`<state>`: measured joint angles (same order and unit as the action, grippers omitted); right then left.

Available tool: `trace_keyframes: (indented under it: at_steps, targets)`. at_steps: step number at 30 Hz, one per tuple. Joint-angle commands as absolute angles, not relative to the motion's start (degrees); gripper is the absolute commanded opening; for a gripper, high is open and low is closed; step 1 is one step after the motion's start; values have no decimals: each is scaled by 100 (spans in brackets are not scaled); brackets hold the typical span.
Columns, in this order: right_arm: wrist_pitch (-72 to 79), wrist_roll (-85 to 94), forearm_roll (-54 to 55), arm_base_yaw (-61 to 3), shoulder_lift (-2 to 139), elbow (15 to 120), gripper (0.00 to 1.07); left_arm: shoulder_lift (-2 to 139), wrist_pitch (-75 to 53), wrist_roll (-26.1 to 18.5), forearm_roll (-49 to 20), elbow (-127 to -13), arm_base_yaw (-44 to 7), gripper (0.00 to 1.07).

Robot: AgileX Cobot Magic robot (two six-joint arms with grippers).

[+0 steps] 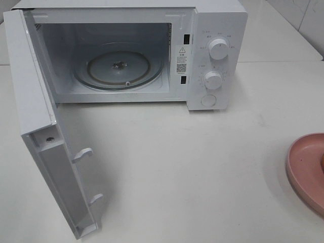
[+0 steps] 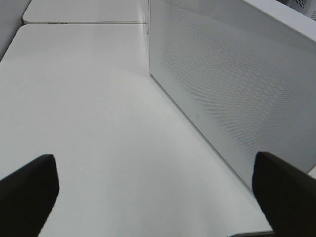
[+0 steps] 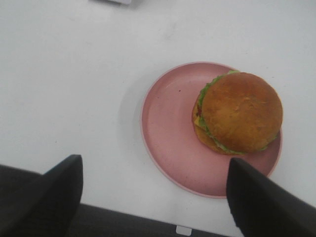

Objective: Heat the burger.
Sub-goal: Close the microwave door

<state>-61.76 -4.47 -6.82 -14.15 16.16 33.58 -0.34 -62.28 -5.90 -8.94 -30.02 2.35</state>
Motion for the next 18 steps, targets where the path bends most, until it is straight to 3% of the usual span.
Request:
trace_keyframes:
  at_steps: [1, 18]
  targets:
    - [-5930, -350, -590, -991, 1043, 3083, 76, -126, -6165, -596, -917, -2985, 223, 100]
    - [-5695, -57, -178, -212, -172, 2853, 76, -120, -6165, -596, -917, -2985, 223, 100]
